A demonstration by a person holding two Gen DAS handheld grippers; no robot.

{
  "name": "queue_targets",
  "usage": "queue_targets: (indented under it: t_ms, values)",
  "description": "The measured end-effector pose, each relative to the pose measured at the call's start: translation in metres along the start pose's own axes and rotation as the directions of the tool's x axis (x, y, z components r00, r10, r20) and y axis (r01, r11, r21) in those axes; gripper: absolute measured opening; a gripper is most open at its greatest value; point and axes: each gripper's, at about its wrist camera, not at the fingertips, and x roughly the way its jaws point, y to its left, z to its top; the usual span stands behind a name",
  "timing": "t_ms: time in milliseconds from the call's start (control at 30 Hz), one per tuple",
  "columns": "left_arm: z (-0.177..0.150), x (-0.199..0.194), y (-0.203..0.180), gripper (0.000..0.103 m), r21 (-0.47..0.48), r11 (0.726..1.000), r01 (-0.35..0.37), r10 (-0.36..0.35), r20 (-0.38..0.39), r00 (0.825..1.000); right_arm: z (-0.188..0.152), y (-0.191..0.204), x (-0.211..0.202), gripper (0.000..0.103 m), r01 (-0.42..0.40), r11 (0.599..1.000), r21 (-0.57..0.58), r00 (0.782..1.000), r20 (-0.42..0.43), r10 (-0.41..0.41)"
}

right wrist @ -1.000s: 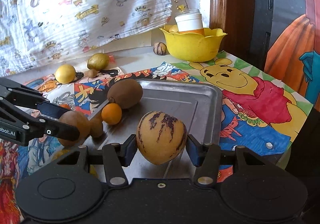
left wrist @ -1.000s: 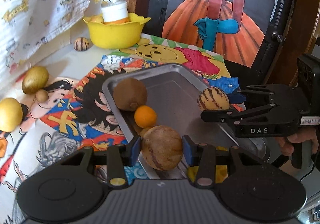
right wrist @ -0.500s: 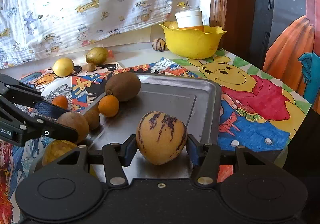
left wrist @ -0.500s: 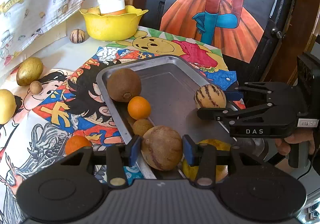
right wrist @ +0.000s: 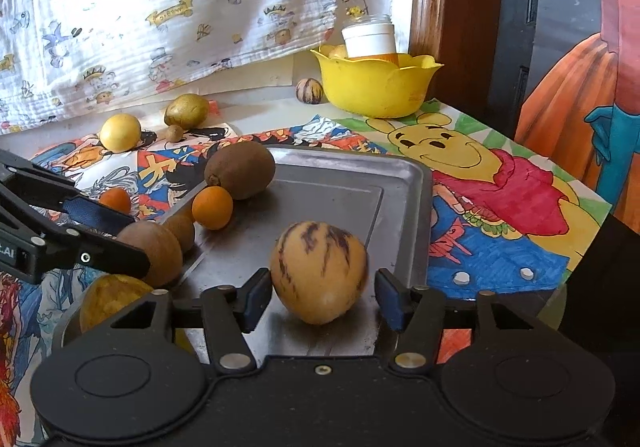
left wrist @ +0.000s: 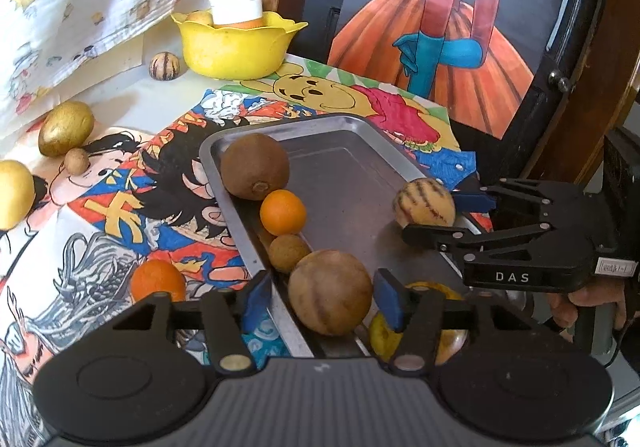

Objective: Organize fruits
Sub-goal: 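Open both tools to drop the brown fruit and pepino into the tray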

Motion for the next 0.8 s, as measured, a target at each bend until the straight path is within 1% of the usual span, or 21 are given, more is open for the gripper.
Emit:
queue_targets:
  t_ms: [100,233,300,367,400,433,467,533,600,700,800]
  values:
    - [-0.002,-0.006,0.002,0.069,-0.018,1.0,0.006,-0.006,0.018,1.0,0.0,0.002,-0.005,0.064,-0.003,1.0,0.003,1.0,0.007,0.003]
    - [-0.005,-0.02,0.004,0.079,-0.043,0.999,-0.003,0.006,0.063,0.998,0.002,0.005,-0.016,0.072,0.014,1.0,0.009,0.999,0.032,-0.014]
    - [-0.007,-0.029,0.005,0.084,-0.052,0.998,-0.018,0.022,0.088,0.996,0.003,0.007,-0.025,0.076,0.02,1.0,0.023,0.998,0.051,-0.021]
    - [-0.008,-0.038,0.005,0.092,-0.059,0.997,-0.039,0.046,0.113,0.993,0.004,0.01,-0.034,0.081,0.027,0.999,0.035,0.997,0.07,-0.03]
    - [-0.009,-0.042,0.006,0.095,-0.065,0.997,-0.05,0.058,0.127,0.99,0.005,0.011,-0.039,0.084,0.03,0.999,0.04,0.996,0.078,-0.033]
    - [-0.01,-0.047,0.006,0.101,-0.074,0.995,-0.063,0.073,0.143,0.987,0.005,0.014,-0.044,0.088,0.034,0.998,0.043,0.996,0.086,-0.037]
    - [-0.012,-0.053,0.005,0.102,-0.083,0.993,-0.078,0.091,0.161,0.983,0.006,0.016,-0.049,0.089,0.04,0.998,0.048,0.995,0.094,-0.045]
    - [-0.016,-0.064,0.004,0.102,-0.09,0.99,-0.105,0.121,0.193,0.974,0.005,0.023,-0.06,0.097,0.048,0.997,0.06,0.992,0.11,-0.055]
    - [-0.02,-0.074,0.002,0.103,-0.089,0.986,-0.142,0.158,0.212,0.964,0.005,0.029,-0.071,0.101,0.049,0.996,0.073,0.992,0.114,-0.057]
    - [-0.027,-0.087,0.0,0.103,-0.064,0.983,-0.173,0.183,0.218,0.959,0.002,0.04,-0.086,0.102,0.061,0.993,0.105,0.992,0.104,-0.072]
    - [-0.036,-0.1,0.001,0.103,-0.067,0.977,-0.201,0.21,0.217,0.953,-0.004,0.052,-0.098,0.102,0.062,0.986,0.155,0.994,0.081,-0.076]
